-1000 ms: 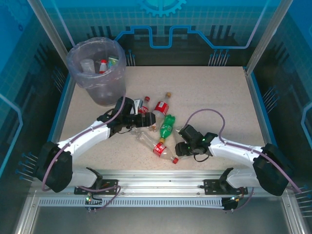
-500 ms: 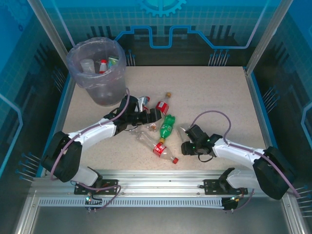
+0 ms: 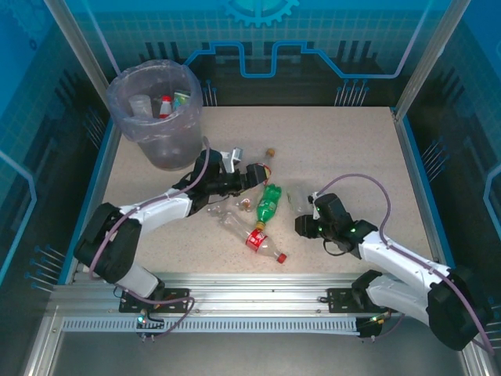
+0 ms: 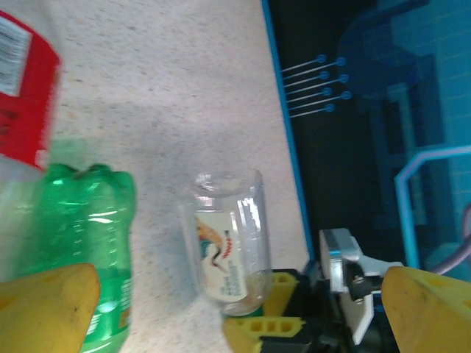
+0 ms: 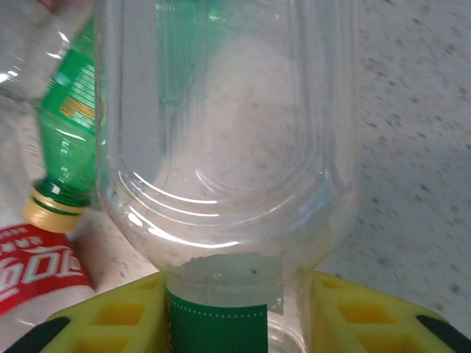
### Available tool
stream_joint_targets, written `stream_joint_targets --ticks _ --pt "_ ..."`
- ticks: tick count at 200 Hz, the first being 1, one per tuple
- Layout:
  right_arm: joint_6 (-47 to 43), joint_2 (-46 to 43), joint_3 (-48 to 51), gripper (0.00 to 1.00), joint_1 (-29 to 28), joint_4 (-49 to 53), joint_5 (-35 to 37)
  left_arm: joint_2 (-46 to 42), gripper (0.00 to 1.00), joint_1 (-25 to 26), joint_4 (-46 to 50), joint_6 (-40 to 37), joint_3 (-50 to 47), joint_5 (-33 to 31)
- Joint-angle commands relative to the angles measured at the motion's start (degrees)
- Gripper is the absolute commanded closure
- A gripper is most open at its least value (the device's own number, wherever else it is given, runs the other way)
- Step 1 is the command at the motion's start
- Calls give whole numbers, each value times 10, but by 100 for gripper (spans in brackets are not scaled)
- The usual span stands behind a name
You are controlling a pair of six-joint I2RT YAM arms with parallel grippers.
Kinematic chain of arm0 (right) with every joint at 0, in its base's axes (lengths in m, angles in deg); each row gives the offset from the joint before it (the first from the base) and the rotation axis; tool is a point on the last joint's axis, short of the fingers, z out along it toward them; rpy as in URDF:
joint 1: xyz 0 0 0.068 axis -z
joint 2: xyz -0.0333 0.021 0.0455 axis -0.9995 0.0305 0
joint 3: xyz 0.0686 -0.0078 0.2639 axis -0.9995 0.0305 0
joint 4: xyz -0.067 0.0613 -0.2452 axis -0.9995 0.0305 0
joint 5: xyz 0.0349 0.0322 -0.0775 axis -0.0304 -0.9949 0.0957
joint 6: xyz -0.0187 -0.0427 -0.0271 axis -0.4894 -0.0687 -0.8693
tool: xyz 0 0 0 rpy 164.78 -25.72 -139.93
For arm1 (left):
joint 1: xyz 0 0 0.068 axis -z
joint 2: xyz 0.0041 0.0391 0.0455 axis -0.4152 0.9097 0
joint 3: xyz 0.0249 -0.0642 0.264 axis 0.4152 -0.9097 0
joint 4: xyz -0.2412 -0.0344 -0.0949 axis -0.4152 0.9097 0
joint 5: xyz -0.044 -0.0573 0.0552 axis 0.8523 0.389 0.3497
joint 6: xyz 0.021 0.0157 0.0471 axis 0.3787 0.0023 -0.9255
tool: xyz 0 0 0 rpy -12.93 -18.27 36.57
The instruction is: Put the plastic bottles in the bin
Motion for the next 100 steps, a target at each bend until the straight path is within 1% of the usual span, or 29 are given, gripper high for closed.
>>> stream_joint_targets --ticks 1,26,64,77,100 --pt "-1 25 -4 67 5 -116 -45 30 1 16 -117 69 -7 49" --pt "7 48 -5 67 -4 -183 -56 54 1 36 -123 78 0 40" --pt "-1 70 -10 68 -23 -223 -49 100 2 59 -156 102 16 28" --pt "0 72 -9 68 -28 -231 -44 118 6 63 -181 117 20 28" --pt "2 78 -9 68 -33 -235 -43 136 16 67 -205 135 23 29"
